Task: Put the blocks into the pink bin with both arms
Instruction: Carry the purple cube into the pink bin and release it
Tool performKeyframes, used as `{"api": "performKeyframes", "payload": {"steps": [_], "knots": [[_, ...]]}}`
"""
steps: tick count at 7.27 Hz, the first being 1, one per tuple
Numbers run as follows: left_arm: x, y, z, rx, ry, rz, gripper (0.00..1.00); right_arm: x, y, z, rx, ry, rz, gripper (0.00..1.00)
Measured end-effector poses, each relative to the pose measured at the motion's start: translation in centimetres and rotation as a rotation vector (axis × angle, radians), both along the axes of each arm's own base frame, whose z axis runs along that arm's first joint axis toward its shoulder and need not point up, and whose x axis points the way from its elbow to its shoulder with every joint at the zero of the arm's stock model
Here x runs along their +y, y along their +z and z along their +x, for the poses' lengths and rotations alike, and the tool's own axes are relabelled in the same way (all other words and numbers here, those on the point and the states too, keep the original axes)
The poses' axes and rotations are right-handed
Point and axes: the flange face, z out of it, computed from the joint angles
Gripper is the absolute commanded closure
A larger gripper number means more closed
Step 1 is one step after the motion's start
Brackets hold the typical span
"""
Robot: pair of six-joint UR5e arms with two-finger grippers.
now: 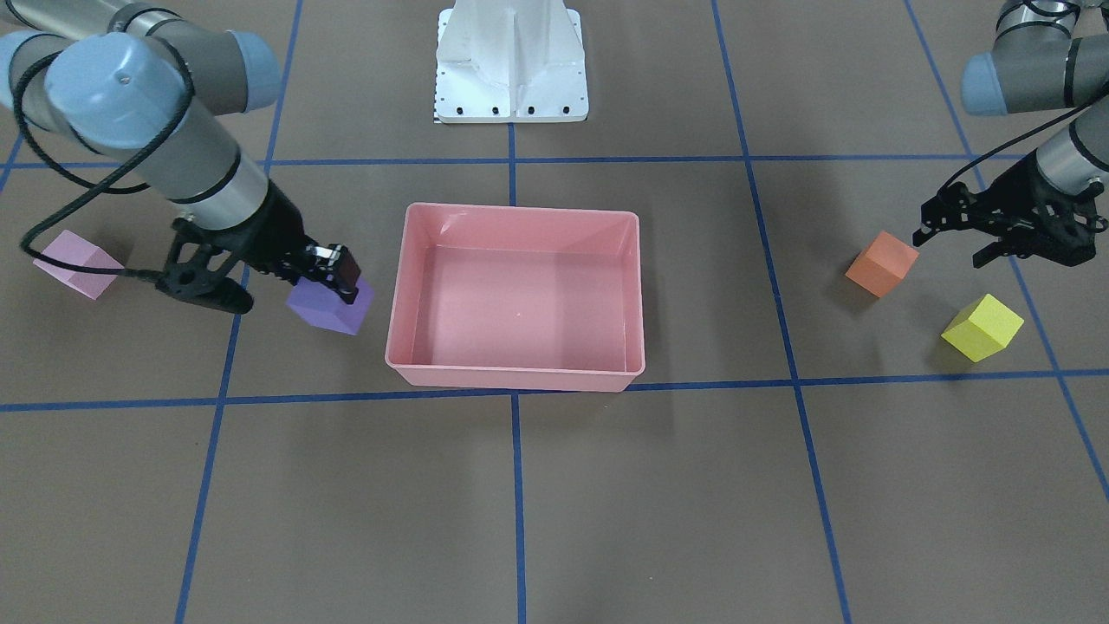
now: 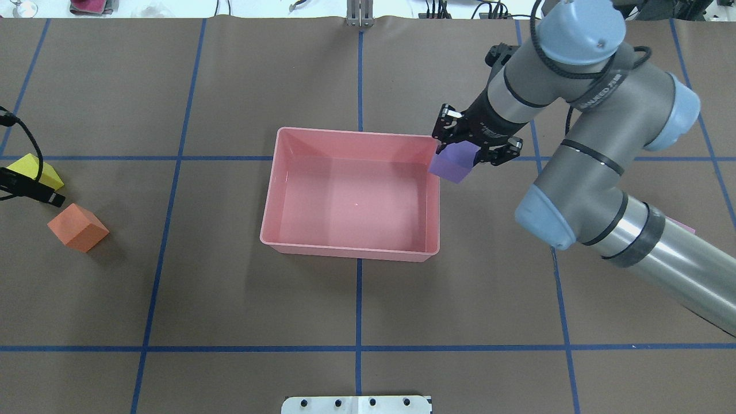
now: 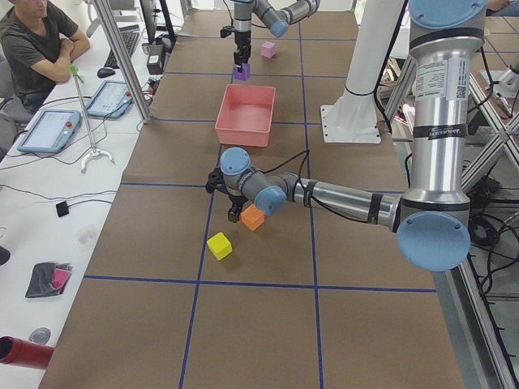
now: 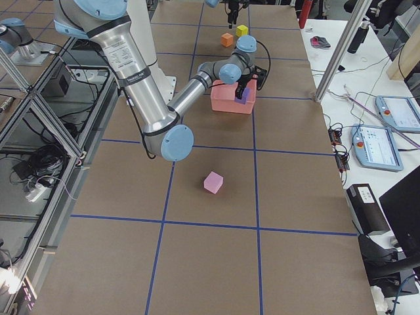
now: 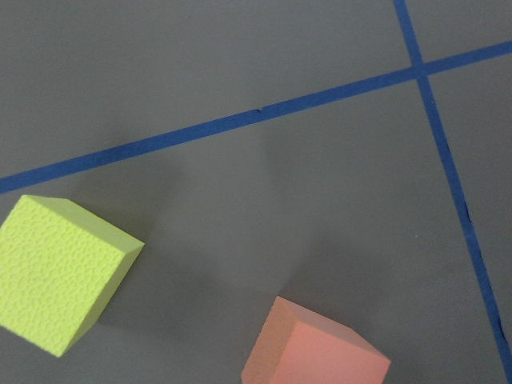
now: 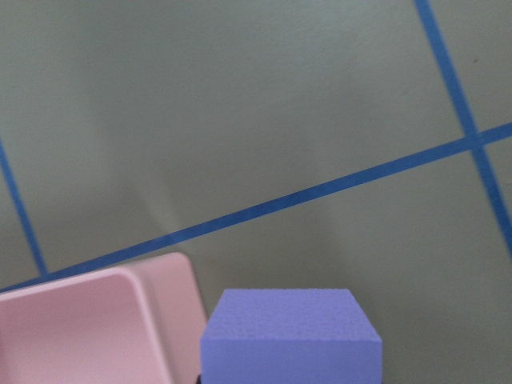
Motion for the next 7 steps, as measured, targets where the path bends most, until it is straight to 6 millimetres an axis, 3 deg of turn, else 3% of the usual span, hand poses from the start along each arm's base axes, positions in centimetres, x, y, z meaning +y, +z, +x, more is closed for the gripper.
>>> {"api": "performKeyframes", "payload": {"steps": [1,2,3,4,6,7], "knots": [[0.5,-0.6,1.5,-0.019,0.016,0.032,0.01,1.9,-2.3,-3.2,-0.004,0.019,-0.003,1.00],[1.0,-1.0,2.7,-0.034,0.030,0.053,0.01,3.6,-3.4,-5.7,-0.002,0.027,-0.003,1.00],[1.4,-1.1,3.7,-0.041,0.044,0.063,0.01,4.8,-3.6,-7.5,0.007,0.027,0.000,0.93],[1.7,-1.1,4.5,-0.050,0.054,0.072,0.01,5.4,-3.5,-8.6,0.016,0.025,0.002,0.70],[2.2,-0.8,5.8,-0.077,0.069,0.091,0.01,6.1,-3.2,-10.0,0.029,0.015,0.008,0.01],[2.5,-0.6,6.3,-0.091,0.087,0.113,0.01,6.5,-3.0,-10.6,0.036,0.011,0.016,0.00]]}}
